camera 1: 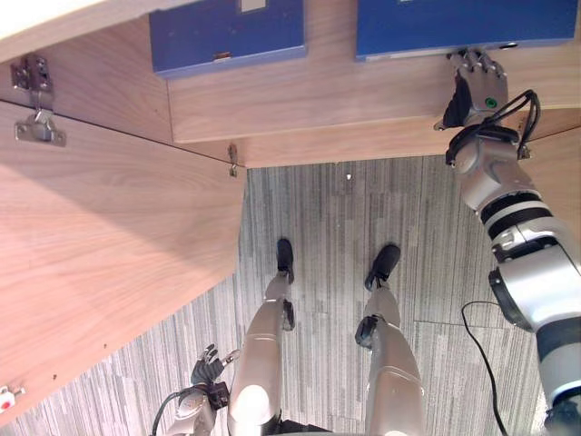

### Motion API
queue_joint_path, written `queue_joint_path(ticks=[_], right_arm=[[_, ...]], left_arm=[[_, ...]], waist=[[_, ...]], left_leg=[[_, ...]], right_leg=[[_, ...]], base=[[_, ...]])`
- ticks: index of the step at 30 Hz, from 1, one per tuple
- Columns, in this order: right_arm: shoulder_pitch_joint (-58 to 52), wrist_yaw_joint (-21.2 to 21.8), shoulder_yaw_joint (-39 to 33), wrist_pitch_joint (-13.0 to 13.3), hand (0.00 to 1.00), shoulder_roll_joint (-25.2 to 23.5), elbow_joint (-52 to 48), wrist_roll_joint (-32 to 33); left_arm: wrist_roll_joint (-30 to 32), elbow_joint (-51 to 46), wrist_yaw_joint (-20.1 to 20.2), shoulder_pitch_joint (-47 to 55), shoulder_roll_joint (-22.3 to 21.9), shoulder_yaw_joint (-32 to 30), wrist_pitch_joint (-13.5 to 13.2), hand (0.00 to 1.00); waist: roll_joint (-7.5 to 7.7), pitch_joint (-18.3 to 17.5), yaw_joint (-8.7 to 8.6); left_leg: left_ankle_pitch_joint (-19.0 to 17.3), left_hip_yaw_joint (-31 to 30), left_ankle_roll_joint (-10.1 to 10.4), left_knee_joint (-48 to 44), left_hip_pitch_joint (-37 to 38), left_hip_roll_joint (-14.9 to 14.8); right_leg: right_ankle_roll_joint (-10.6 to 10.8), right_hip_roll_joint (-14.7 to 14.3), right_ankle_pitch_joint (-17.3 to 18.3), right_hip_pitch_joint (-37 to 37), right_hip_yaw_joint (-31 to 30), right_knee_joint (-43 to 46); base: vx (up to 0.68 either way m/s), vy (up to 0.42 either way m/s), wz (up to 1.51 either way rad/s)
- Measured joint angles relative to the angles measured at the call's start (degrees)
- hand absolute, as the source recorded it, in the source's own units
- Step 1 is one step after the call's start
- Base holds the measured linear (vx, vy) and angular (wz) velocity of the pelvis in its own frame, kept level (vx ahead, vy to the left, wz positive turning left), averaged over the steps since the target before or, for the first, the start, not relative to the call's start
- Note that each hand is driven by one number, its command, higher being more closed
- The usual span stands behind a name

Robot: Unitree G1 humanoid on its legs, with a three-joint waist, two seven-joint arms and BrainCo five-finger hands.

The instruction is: Walk over to the cabinet, pick up the folder, carry it to the office cabinet, place the folder inside the office cabinet, then close the office cabinet door

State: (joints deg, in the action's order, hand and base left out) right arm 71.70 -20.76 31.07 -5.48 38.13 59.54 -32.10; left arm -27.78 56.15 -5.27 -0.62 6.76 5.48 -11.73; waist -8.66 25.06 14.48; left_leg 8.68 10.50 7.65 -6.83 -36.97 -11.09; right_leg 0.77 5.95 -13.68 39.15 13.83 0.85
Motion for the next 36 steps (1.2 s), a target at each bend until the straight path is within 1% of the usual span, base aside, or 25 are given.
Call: queue_joint_path(ticks=[3, 6, 12, 14, 18, 23, 27, 32, 33, 34, 35, 36], right_arm=[[1.4, 0.2, 0.1, 0.0, 0.00, 0.3, 0.1, 1.8], [1.7, 0.4, 0.6, 0.8, 0.00, 0.7, 0.1, 2.0], [3.5, 1.3, 2.3, 1.1, 0.00, 1.4, 0.1, 2.1], [3.9, 1.5, 2.3, 1.6, 0.00, 1.8, -0.2, 2.3], [4.4, 1.6, 2.3, 1.7, 0.00, 2.1, -0.4, 3.0], [4.4, 2.1, 2.2, 1.7, 0.00, 2.2, -0.4, 3.1], [2.7, 2.3, 1.3, 1.7, 0.00, 2.3, -0.4, 3.1], [-3.2, 2.6, -1.8, 2.9, 0.00, 2.1, -0.3, 4.1], [-4.5, 3.3, -2.3, 3.1, 0.00, 1.9, -0.3, 4.7], [-5.9, 5.0, -2.3, 3.5, 0.00, 1.7, -0.3, 6.5], [-6.4, 6.0, -2.3, 3.6, 0.00, 1.6, -0.4, 6.9], [-7.2, 8.0, -2.3, 3.7, 0.00, 1.2, -0.6, 7.5]], left_arm=[[0.0, -0.3, 0.0, -0.2, -0.4, 0.0, 0.0, 0.00], [0.0, -0.7, 0.0, -0.3, -0.4, 0.0, -0.1, 0.00], [-1.0, -2.0, 0.0, -0.3, -0.4, 0.0, -0.2, 0.00], [-1.0, -3.0, 0.1, -0.3, -0.5, 0.0, -0.2, 0.00], [-1.1, -4.0, 0.1, -0.3, -0.8, 0.0, -0.2, 0.00], [-1.1, -4.7, 0.2, -0.3, -1.0, 0.0, 0.0, 0.00], [-1.0, -5.0, 0.3, -0.3, -1.2, 0.0, 0.1, 0.00], [-1.0, -5.2, 0.7, -0.3, -1.5, -0.1, 0.2, 0.00], [-0.9, -5.8, 0.9, -0.1, -1.5, -0.3, 0.4, 0.00], [-0.7, -7.5, 1.6, 0.3, -1.6, -0.6, 0.8, 0.00], [-0.5, -7.9, 2.0, 0.4, -1.6, -0.9, 1.0, 0.00], [-0.1, -8.9, 2.6, 0.9, -1.6, -1.4, 1.3, 0.00]], waist=[[-0.60, 0.1, 0.45], [-0.88, 0.1, 0.48], [-0.95, 0.1, 0.66], [-1.17, 0.2, 0.71], [-1.78, 0.5, 0.88], [-1.92, 0.6, 1.31], [-2.38, 0.9, 1.40], [-2.38, 0.9, 1.13], [-2.30, 1.0, 0.95], [-2.18, 1.1, 0.51], [-2.13, 1.1, 0.30], [-1.74, 1.4, -0.01]], left_leg=[[0.2, 0.0, 0.0, 0.6, 0.0, 0.0], [0.2, 0.1, 0.0, 0.6, 0.0, 0.0], [0.4, -0.4, 0.0, 1.8, -0.4, 0.2], [0.9, -0.8, 0.5, 2.0, -0.7, 0.1], [1.3, -1.1, 0.4, 2.5, -0.6, 0.0], [1.4, -1.2, 0.4, 2.5, -0.3, -0.1], [1.5, -1.4, 0.3, 2.5, 1.1, 0.0], [0.8, -1.6, 0.4, 2.2, 4.4, 0.1], [0.5, -1.6, 0.3, 2.0, 5.3, 0.1], [-0.2, -1.7, 0.1, 1.2, 6.2, 0.1], [-0.6, -1.7, 0.1, 0.6, 6.6, 0.1], [-1.2, -1.6, 0.2, -0.2, 7.4, 0.0]], right_leg=[[-0.1, -0.1, -0.1, 0.2, 0.0, -0.1], [-0.1, -0.1, -0.1, 0.3, 0.0, -0.2], [0.2, -0.2, -0.3, 1.5, -0.2, -0.2], [0.2, -0.4, -0.4, 1.8, -0.1, -0.2], [0.1, -0.7, -0.6, 1.8, 0.0, -0.2], [0.0, -0.9, -0.8, 1.6, -0.1, -0.4], [0.0, -0.8, -0.8, -0.2, 0.0, -0.6], [-0.1, -0.8, -0.4, -3.7, 0.2, -0.6], [0.0, -0.8, -0.2, -4.6, 0.2, -0.5], [-0.1, -0.8, 0.2, -5.8, 0.2, 0.0], [0.1, -0.7, 0.6, -6.3, 0.2, 0.1], [0.2, -0.7, 0.9, -7.2, 0.2, 0.6]], base=[[0.08, 0.069, 0.00], [0.07, 0.068, -0.02], [0.05, 0.061, -0.03], [0.06, 0.064, 0.00], [0.06, 0.060, 0.00], [0.08, 0.074, -0.03], [0.08, 0.078, 0.02], [0.09, 0.082, 0.01], [0.07, 0.060, -0.01], [0.09, 0.074, -0.01], [0.09, 0.072, -0.06], [0.07, 0.063, -0.06]])
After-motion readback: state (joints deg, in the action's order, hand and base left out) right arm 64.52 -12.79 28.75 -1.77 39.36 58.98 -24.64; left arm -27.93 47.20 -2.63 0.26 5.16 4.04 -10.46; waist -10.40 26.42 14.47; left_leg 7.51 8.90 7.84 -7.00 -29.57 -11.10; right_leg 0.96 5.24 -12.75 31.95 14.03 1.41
